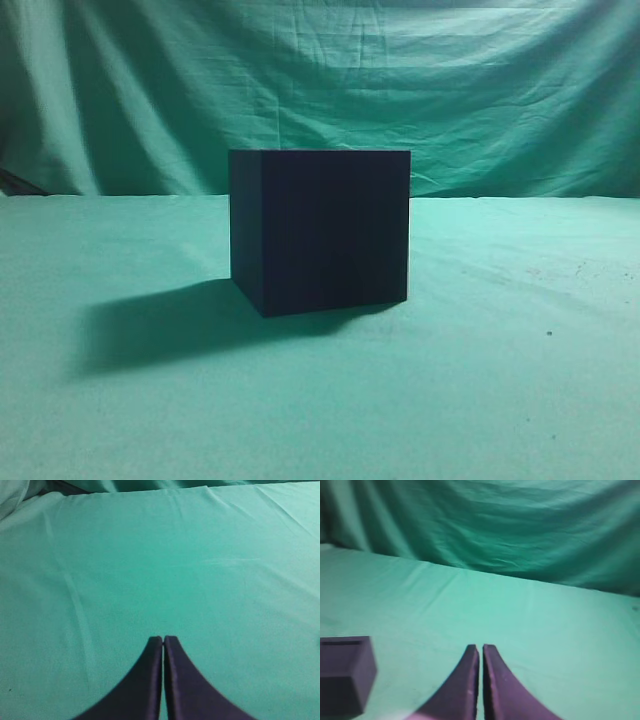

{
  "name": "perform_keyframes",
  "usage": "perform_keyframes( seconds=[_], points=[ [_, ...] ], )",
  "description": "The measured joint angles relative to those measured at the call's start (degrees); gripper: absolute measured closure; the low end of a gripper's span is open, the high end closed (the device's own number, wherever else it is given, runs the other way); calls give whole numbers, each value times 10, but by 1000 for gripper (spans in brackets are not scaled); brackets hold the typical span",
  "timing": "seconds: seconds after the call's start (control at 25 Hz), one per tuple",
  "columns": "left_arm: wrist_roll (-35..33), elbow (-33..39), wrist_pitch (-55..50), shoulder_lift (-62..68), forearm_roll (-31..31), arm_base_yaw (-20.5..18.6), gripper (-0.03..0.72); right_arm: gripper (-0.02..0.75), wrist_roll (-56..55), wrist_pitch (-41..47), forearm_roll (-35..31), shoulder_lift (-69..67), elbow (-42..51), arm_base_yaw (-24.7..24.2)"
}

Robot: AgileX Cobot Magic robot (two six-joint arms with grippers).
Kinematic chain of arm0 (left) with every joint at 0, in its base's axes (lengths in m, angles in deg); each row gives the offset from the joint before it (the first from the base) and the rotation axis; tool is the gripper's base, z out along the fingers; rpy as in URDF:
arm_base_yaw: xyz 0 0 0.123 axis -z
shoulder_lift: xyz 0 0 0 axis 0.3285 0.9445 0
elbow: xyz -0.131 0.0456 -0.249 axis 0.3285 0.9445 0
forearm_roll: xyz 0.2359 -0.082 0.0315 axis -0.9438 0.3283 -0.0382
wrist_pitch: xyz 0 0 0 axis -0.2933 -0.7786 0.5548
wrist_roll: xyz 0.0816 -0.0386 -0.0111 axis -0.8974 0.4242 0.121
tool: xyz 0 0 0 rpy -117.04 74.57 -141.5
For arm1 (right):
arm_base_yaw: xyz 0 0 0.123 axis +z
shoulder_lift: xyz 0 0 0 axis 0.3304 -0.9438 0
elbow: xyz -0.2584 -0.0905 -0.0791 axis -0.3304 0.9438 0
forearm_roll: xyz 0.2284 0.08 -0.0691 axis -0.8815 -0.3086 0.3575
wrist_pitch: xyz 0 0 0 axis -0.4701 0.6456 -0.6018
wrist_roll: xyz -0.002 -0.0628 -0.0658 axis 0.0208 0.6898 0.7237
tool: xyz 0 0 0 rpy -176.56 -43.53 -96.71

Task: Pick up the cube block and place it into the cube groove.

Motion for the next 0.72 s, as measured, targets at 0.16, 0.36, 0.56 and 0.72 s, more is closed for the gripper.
perform_keyframes(
  seconds=[0.16,0.36,0.56,0.72],
  points=[
    [0,0,0,0,0,0,688,738,0,-27,-18,64,84,-86],
    [0,0,0,0,0,0,688,738,0,-41,-39,109,163,-155],
    [0,0,0,0,0,0,688,738,0,-55,-49,112,218,-187],
    [0,0,0,0,0,0,688,738,0,-53,-59,112,225,-188]
  ],
)
